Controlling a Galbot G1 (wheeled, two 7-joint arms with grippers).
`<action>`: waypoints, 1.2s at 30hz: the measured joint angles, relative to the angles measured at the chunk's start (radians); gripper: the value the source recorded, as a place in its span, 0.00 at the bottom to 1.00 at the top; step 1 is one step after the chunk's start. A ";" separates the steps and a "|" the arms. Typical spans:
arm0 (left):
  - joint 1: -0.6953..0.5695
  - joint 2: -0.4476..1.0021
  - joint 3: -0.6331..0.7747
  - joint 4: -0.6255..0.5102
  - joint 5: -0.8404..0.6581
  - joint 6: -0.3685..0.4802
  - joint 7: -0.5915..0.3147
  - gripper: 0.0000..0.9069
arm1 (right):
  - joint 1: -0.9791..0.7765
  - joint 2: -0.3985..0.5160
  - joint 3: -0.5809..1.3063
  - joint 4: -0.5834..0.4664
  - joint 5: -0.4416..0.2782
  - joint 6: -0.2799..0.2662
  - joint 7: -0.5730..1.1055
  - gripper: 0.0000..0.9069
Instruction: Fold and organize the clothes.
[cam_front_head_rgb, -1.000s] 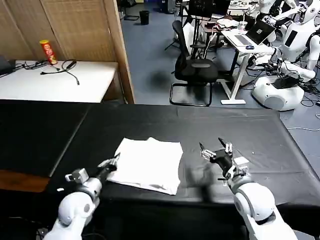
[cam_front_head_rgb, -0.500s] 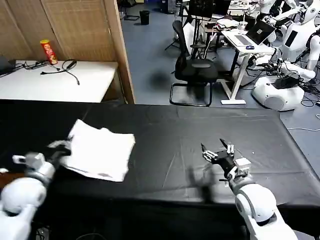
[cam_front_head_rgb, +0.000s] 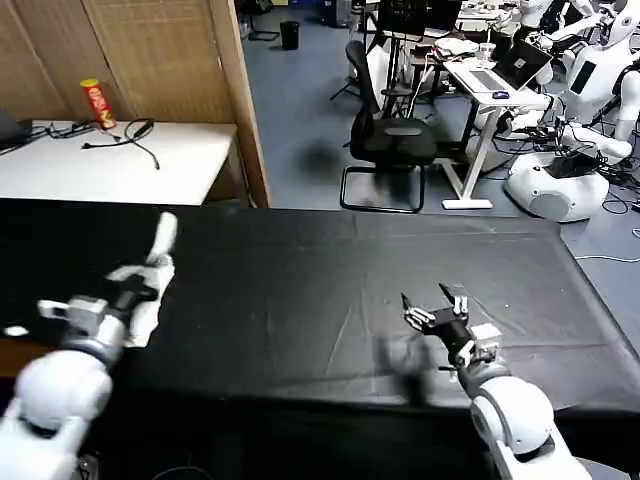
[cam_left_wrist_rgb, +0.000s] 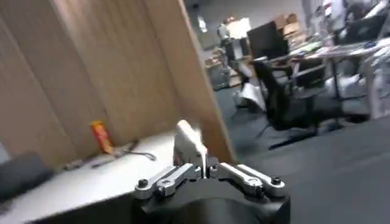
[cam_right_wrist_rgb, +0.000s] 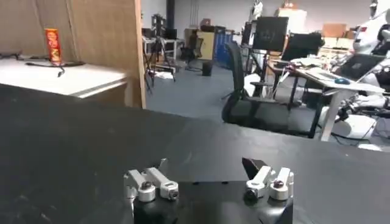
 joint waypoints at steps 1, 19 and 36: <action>-0.013 -0.021 0.037 0.003 0.016 0.001 -0.001 0.00 | -0.006 0.001 0.003 0.004 0.017 -0.008 0.003 0.97; -0.082 -0.298 0.367 0.052 0.031 -0.042 0.054 0.97 | 0.027 0.005 -0.096 -0.015 0.283 -0.112 0.043 0.97; -0.005 -0.226 0.243 -0.004 0.054 -0.116 0.043 0.97 | 0.271 0.145 -0.386 -0.284 0.222 -0.112 0.061 0.27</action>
